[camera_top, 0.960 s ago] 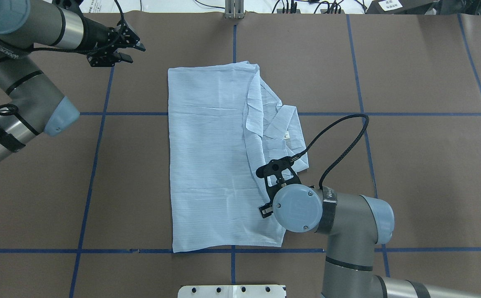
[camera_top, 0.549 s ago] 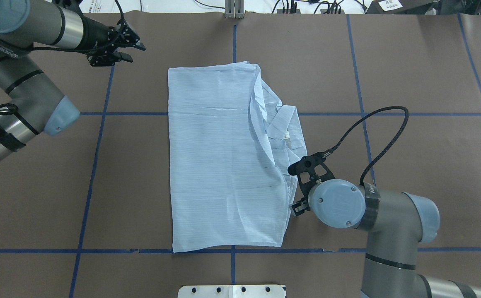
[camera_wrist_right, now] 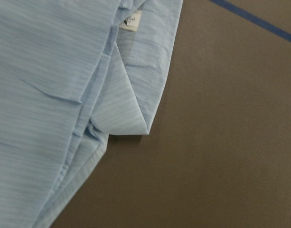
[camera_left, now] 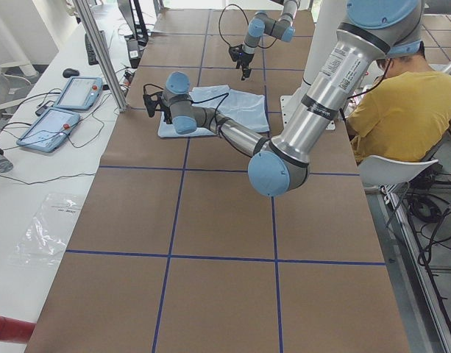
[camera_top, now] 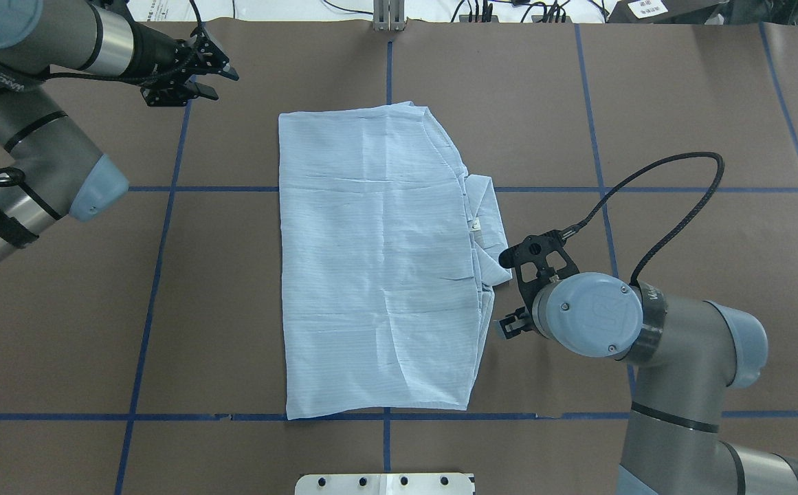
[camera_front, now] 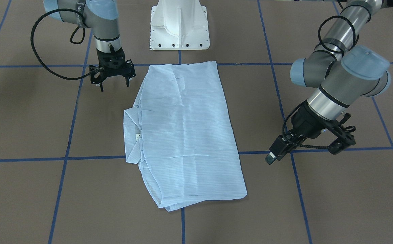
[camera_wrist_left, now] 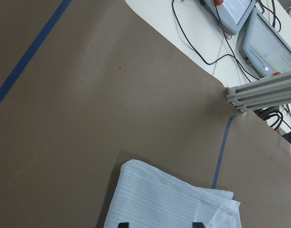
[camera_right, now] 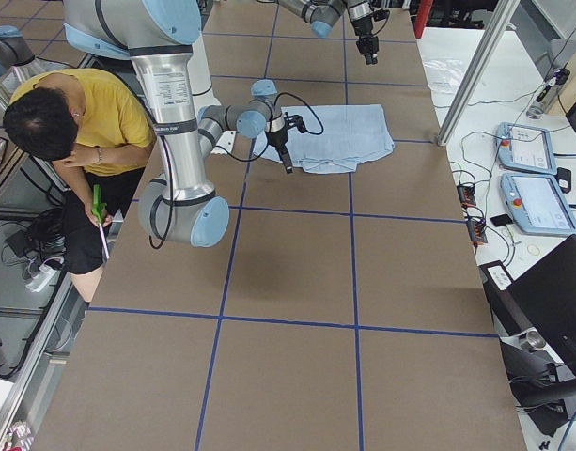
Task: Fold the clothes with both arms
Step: 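Move the right gripper to the shirt corner nearest the robot and grasp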
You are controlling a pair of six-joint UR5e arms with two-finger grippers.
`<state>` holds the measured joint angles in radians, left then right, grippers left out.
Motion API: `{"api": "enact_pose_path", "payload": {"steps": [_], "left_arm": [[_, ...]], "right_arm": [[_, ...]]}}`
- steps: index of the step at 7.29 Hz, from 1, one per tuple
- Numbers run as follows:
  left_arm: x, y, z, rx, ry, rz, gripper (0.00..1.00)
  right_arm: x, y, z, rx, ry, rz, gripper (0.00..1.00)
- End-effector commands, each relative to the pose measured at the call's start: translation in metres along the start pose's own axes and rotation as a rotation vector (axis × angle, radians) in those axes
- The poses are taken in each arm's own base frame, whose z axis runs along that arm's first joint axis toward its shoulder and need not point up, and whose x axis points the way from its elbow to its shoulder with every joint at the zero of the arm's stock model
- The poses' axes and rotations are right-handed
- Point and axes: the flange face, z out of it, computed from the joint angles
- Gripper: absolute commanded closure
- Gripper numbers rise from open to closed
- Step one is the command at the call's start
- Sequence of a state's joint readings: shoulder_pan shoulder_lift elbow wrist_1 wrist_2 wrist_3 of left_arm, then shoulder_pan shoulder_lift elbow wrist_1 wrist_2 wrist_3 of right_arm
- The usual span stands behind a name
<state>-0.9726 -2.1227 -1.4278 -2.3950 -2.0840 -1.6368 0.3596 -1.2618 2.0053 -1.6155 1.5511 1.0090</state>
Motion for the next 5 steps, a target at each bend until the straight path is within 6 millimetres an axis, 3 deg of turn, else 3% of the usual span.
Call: {"api": "enact_pose_path", "payload": {"steps": [1,3,5], "left_arm": [[-0.002,-0.003,-0.002,0.004,-0.002,-0.003,0.47],[-0.002,-0.007,-0.005,0.011,0.000,-0.005,0.47],[-0.003,-0.008,-0.006,0.014,-0.006,-0.009,0.47]], "right_arm": [[-0.044,-0.002,-0.015,-0.003,-0.071,0.374,0.00],[-0.096,0.031,-0.026,-0.063,-0.120,0.801,0.00],[-0.124,0.060,-0.024,-0.082,-0.123,1.140,0.06]]}}
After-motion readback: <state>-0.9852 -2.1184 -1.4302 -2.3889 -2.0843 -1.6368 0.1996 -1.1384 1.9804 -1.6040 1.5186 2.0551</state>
